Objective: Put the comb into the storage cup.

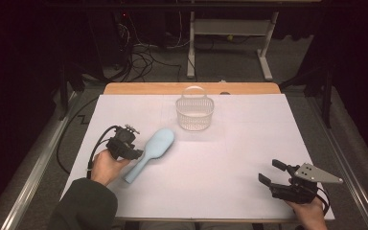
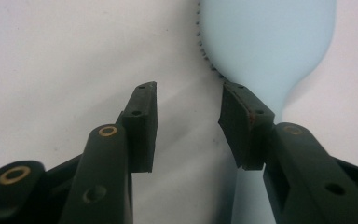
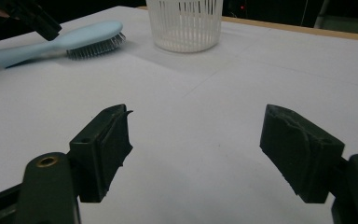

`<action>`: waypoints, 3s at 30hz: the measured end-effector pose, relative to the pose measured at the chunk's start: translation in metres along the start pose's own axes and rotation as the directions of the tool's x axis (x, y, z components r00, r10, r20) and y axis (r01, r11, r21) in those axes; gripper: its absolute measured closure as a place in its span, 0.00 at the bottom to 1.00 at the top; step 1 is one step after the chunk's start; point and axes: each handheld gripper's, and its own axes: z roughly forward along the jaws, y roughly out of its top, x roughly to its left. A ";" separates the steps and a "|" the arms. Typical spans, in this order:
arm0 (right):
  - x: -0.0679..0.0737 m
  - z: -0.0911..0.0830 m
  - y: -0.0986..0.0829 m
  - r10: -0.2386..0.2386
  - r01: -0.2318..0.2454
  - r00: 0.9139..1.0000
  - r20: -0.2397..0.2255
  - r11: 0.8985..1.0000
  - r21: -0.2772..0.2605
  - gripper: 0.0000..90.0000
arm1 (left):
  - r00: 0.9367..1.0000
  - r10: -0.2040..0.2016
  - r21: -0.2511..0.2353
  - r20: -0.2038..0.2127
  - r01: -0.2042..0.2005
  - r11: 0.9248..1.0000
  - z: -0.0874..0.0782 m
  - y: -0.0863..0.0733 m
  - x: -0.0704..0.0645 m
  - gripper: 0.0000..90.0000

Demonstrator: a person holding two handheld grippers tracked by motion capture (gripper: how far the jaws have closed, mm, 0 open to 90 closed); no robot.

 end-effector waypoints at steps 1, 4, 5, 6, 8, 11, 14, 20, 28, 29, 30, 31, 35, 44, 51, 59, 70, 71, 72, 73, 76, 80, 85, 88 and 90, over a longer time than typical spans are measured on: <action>0.000 0.000 0.000 0.000 0.000 1.000 0.000 1.000 0.000 0.27 | 1.000 0.006 -0.004 0.001 -0.006 1.000 -0.002 -0.001 -0.001 0.61; 0.000 0.000 0.000 0.000 0.000 1.000 0.000 1.000 -0.001 0.27 | 1.000 0.014 -0.014 0.000 -0.014 1.000 -0.005 -0.003 -0.003 0.54; 0.000 0.000 0.000 0.000 0.000 1.000 0.000 1.000 -0.001 0.27 | 1.000 0.018 -0.020 0.003 -0.018 1.000 -0.006 -0.004 -0.004 0.54; 0.000 0.000 0.000 0.001 -0.001 1.000 -0.001 1.000 -0.001 0.27 | 1.000 0.025 -0.021 0.007 -0.024 0.999 -0.007 -0.005 -0.006 0.54; 0.000 0.000 0.000 0.000 0.000 1.000 -0.001 1.000 -0.001 0.27 | 0.999 0.037 -0.026 -0.001 -0.037 0.999 -0.008 -0.007 -0.009 0.53; 0.000 0.000 0.000 -0.002 0.002 1.000 -0.003 1.000 -0.001 0.27 | 0.999 0.051 -0.030 0.008 -0.051 0.998 -0.009 -0.009 -0.014 0.53; 0.000 0.000 0.000 -0.003 0.003 1.000 -0.003 1.000 -0.001 0.27 | 0.998 0.060 -0.022 0.011 -0.060 0.998 -0.008 -0.011 -0.019 0.47; 0.000 0.000 0.000 -0.005 0.005 1.000 -0.004 1.000 -0.001 0.27 | 0.996 0.091 -0.012 0.017 -0.091 0.996 -0.004 -0.013 -0.029 0.46; 0.001 0.000 0.000 -0.006 0.006 1.000 -0.005 1.000 -0.002 0.27 | 0.994 0.108 0.020 0.025 -0.108 0.994 0.006 -0.011 -0.039 0.39; 0.001 0.000 0.000 -0.006 0.006 1.000 -0.005 1.000 -0.002 0.27 | 0.994 0.106 0.021 0.027 -0.107 0.994 0.008 -0.011 -0.041 0.39; 0.000 0.000 0.000 -0.005 0.005 1.000 -0.006 1.000 -0.002 0.27 | 0.994 0.107 0.026 0.031 -0.108 0.994 0.009 -0.011 -0.042 0.39; 0.000 0.000 0.000 -0.005 0.005 1.000 -0.006 1.000 -0.002 0.27 | 0.994 0.109 0.029 0.030 -0.110 0.994 0.010 -0.010 -0.043 0.38; 0.001 0.000 0.000 -0.007 0.007 1.000 -0.007 1.000 -0.002 0.27 | 0.993 0.109 0.043 0.045 -0.111 0.993 0.015 -0.008 -0.046 0.31; 0.001 0.000 0.000 -0.007 0.007 1.000 -0.008 1.000 -0.003 0.27 | 0.995 0.089 0.061 0.043 -0.092 0.994 0.027 -0.002 -0.050 0.27; 0.001 0.000 0.000 -0.007 0.007 1.000 -0.010 1.000 -0.003 0.27 | 0.997 0.065 0.087 0.031 -0.068 0.994 0.032 0.002 -0.051 0.29; 0.001 0.000 0.000 -0.008 0.008 1.000 -0.012 1.000 -0.002 0.27 | 0.999 0.044 0.080 0.032 -0.046 0.996 0.030 0.004 -0.047 0.44; 0.001 0.000 0.000 -0.010 0.010 1.000 -0.011 1.000 0.000 0.27 | 0.998 0.046 0.079 0.040 -0.049 0.996 0.029 0.005 -0.042 0.69; 0.001 0.000 0.000 -0.010 0.010 1.000 -0.011 1.000 0.000 0.27 | 0.998 0.048 0.081 0.040 -0.051 0.995 0.029 0.005 -0.042 0.70; 0.001 0.000 0.000 -0.009 0.009 1.000 -0.011 1.000 0.000 0.27 | 0.998 0.046 0.080 0.043 -0.049 0.996 0.029 0.005 -0.042 0.72; 0.001 0.000 0.000 -0.010 0.010 1.000 -0.011 1.000 0.000 0.27 | 0.998 0.049 0.079 0.045 -0.052 0.995 0.029 0.006 -0.041 0.73; 0.001 0.000 0.000 -0.010 0.010 1.000 -0.011 1.000 0.000 0.27 | 0.997 0.063 0.077 0.037 -0.066 0.995 0.029 0.006 -0.042 0.74; 0.001 0.000 0.000 -0.009 0.009 1.000 -0.011 1.000 0.001 0.27 | 0.996 0.088 0.068 0.011 -0.088 0.994 0.028 0.004 -0.046 0.75; 0.001 0.000 0.000 -0.009 0.009 1.000 -0.010 1.000 0.000 0.27 | 0.994 0.111 0.051 0.009 -0.111 0.993 0.028 0.003 -0.048 0.75; 0.001 0.000 0.000 -0.007 0.007 1.000 -0.009 1.000 0.001 0.27 | 0.992 0.127 0.035 0.009 -0.127 0.991 0.028 0.003 -0.051 0.75; 0.001 0.000 0.000 -0.007 0.007 1.000 -0.008 1.000 0.000 0.27 | 0.991 0.136 0.020 0.014 -0.136 0.990 0.026 0.003 -0.053 0.75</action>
